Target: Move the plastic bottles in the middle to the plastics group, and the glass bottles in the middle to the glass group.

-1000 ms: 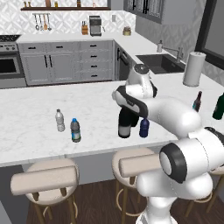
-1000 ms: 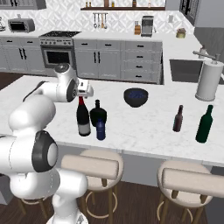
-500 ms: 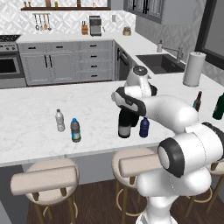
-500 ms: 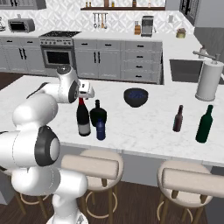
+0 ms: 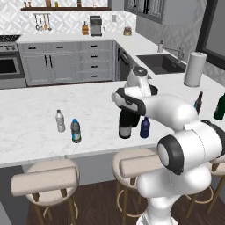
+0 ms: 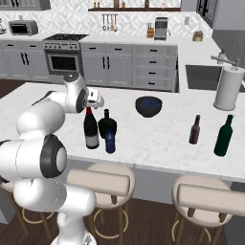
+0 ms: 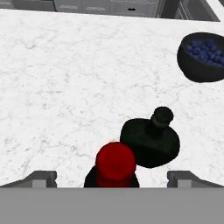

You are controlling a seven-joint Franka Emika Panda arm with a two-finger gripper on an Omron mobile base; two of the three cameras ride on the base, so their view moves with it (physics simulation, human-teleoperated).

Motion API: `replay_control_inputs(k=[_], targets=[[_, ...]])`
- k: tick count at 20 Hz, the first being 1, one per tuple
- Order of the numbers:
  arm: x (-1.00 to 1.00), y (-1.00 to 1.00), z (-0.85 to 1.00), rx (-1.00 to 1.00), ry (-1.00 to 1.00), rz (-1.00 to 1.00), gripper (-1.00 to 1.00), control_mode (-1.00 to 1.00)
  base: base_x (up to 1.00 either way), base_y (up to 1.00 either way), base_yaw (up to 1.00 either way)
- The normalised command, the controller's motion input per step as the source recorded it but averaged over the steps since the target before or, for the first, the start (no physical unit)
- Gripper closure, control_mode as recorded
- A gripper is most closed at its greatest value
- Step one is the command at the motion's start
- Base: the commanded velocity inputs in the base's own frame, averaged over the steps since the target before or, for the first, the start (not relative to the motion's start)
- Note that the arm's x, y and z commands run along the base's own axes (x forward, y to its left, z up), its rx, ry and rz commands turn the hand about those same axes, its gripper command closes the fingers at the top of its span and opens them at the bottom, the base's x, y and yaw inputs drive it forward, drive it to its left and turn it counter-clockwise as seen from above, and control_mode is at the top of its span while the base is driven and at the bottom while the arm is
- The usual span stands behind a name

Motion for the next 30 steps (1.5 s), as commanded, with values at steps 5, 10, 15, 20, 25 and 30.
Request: replay_control_inputs(k=[5,10,15,20,25,30], targets=[[0.15,0.0,-0.01,0.0,0.0,0.0,-1.0,-1.0,0.0,0.0,0.0],[0.09,0.0,-0.05,0.0,0.0,0.0,-1.0,-1.0,0.0,0.0,0.0],[0.04,0.0,-0.06,0.0,0.0,0.0,1.0,-1.0,0.0,0.0,0.0],[0.0,0.0,0.0,0.0,0.0,0.0,1.0,-1.0,0.0,0.0,0.0],[-0.02,0.07,0.38,0.0,-0.05,0.0,1.0,-1.0,0.0,0.0,0.0],[-0.29,0.08,0.84,0.0,-0.09,0.0,1.0,-1.0,0.0,0.0,0.0]])
